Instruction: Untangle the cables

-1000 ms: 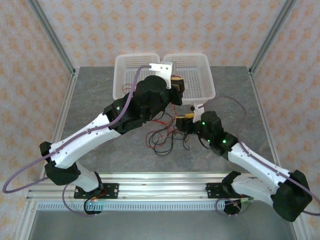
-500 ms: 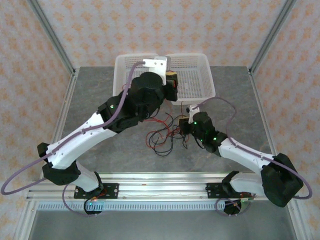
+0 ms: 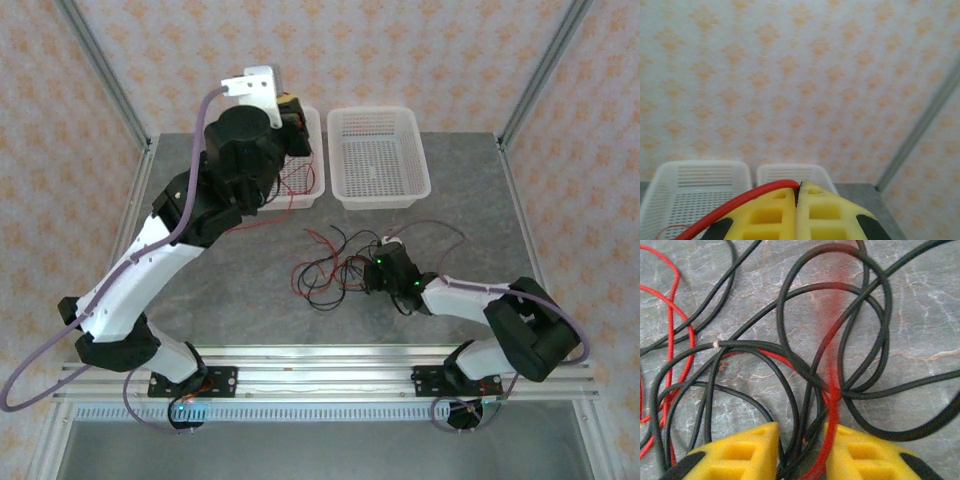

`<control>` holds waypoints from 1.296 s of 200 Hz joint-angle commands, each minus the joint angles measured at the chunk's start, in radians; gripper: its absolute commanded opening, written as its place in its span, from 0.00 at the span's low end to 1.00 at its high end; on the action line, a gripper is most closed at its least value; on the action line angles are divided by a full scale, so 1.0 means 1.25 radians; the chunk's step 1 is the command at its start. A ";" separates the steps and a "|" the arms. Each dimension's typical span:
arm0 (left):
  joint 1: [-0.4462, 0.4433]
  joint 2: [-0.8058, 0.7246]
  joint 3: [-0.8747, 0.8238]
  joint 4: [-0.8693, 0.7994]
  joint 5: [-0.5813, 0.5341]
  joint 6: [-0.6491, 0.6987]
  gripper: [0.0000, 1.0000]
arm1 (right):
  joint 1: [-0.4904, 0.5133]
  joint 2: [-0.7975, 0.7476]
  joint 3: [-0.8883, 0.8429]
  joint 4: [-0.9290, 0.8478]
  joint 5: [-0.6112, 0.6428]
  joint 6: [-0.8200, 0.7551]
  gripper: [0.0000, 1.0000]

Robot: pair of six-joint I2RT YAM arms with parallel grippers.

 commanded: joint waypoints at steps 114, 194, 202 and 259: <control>0.338 0.322 0.141 0.071 0.329 -0.015 0.00 | 0.005 -0.280 0.191 -0.425 0.081 0.149 0.53; 0.407 0.507 0.181 0.128 0.371 -0.015 0.00 | 0.005 -0.338 0.197 -0.498 0.087 0.186 0.50; 0.407 0.517 0.162 0.141 0.381 -0.019 0.00 | 0.005 -0.343 0.192 -0.498 0.087 0.190 0.50; 0.407 0.493 -0.122 0.315 0.447 -0.085 0.00 | 0.005 -0.352 0.196 -0.518 0.080 0.197 0.49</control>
